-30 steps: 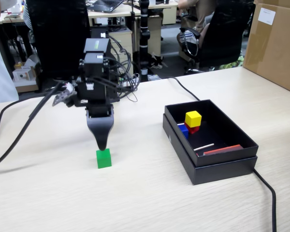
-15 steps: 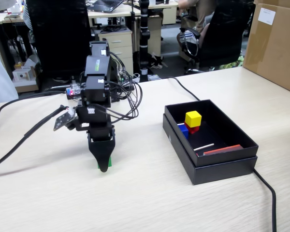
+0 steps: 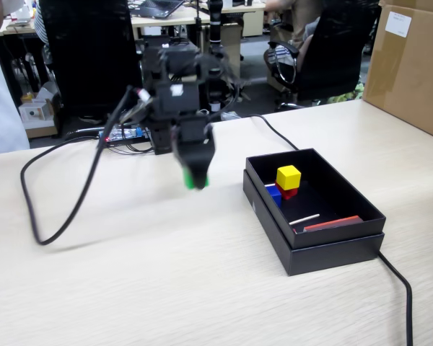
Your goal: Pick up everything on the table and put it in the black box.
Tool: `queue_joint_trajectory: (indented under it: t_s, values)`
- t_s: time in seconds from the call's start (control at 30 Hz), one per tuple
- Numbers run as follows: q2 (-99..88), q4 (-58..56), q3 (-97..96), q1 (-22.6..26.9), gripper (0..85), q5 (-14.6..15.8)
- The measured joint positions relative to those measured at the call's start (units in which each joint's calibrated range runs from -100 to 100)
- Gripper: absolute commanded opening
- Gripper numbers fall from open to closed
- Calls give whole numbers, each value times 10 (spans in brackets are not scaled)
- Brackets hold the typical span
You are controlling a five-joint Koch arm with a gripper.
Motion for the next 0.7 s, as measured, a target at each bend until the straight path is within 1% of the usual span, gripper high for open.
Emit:
queue_joint_trajectory:
  t_s: [0.03, 0.07, 0.13, 0.17, 0.23, 0.27, 0.47, 0.7]
  values:
    - [-32, 0, 0, 30, 28, 9]
    - [-36, 0, -1, 42, 28, 13]
    - [-25, 0, 1, 93, 28, 39]
    - [-25, 0, 2, 94, 28, 40]
    - [57, 0, 13, 111, 29, 55]
    - [89, 0, 14, 115, 31, 64]
    - [168, 0, 25, 115, 32, 74]
    - [203, 0, 26, 117, 33, 80]
